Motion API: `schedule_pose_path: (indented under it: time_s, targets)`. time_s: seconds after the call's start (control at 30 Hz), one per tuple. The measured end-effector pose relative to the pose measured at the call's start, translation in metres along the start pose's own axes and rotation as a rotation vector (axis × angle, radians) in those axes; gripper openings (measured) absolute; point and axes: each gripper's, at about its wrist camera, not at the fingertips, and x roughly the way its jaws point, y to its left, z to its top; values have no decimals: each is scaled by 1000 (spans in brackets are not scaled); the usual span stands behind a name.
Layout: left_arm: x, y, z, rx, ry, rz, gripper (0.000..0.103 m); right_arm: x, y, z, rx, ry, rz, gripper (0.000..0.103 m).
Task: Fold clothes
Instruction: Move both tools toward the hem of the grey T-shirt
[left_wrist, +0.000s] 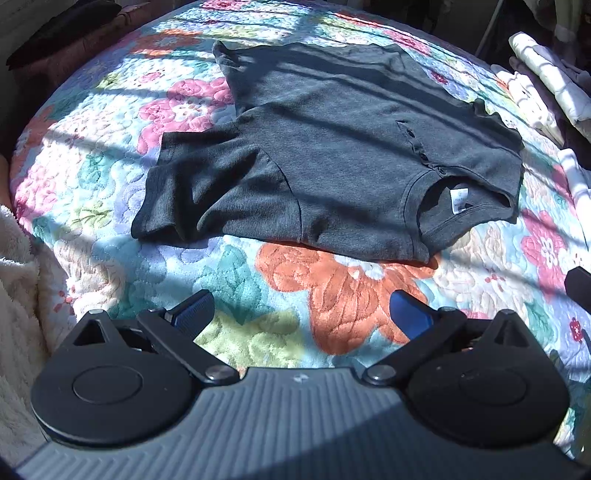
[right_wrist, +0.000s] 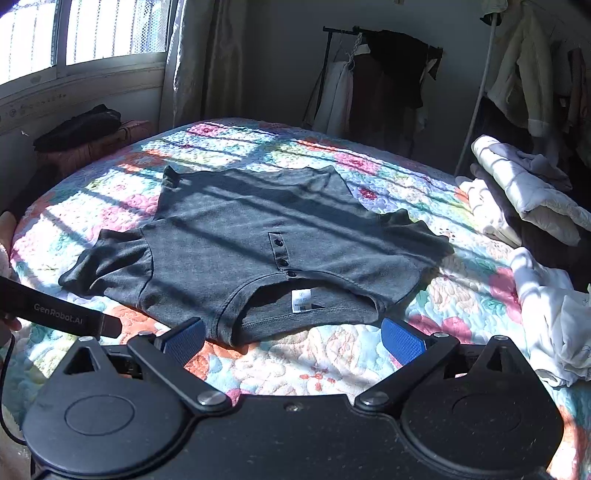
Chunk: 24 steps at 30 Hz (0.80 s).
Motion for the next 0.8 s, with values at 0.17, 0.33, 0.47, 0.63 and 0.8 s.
schedule_pose_path:
  time_s: [0.17, 0.33, 0.47, 0.63, 0.8]
  targets:
    - [3, 1, -1, -21, 24, 26, 103, -4, 1, 1, 13, -100, 4, 103]
    - [7, 8, -2, -41, 39, 4, 103, -18, 4, 3, 45, -169, 51, 103]
    - [6, 9, -2, -49, 36, -4, 103, -17, 2, 2, 69, -166, 53, 103]
    - [7, 9, -2, -48, 43, 0, 103, -11, -2, -1, 117, -131, 68, 103]
    - [6, 9, -2, -49, 35, 12, 103, -14, -7, -2, 160, -136, 93, 103]
